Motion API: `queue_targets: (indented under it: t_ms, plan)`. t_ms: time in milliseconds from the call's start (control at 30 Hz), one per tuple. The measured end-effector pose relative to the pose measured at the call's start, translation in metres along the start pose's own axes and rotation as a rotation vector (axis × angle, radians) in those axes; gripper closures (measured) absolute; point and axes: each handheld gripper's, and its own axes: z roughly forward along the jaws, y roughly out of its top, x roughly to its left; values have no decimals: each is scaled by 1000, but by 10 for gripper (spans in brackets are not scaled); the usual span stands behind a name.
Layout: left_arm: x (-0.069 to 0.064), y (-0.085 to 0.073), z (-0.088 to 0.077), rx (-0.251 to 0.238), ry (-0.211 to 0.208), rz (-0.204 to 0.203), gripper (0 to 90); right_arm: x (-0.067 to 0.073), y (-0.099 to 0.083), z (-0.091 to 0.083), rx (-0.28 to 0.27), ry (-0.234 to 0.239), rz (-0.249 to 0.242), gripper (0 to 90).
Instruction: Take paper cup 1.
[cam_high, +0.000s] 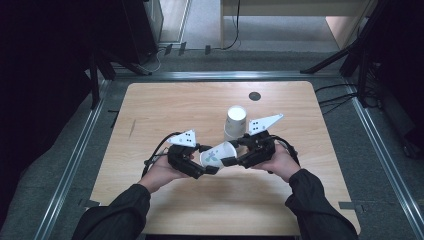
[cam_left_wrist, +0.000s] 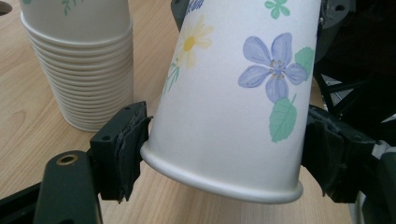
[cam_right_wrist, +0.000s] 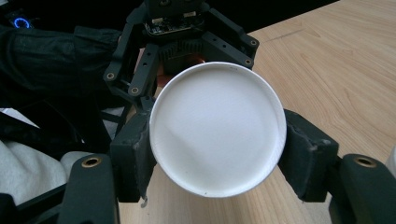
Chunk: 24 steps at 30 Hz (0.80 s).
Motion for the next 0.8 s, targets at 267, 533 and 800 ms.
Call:
queue_targets:
  t_ms: [267, 533, 800]
  plan:
    - [-1, 0, 0, -4, -2, 4, 220, 1, 0, 0, 2, -2, -14, 340]
    - [-1, 1, -1, -10, -4, 6, 222, 2, 0, 0, 10, 3, -5, 332]
    - [0, 1, -4, -11, -2, 7, 224, 2, -1, 0, 22, -3, -5, 324]
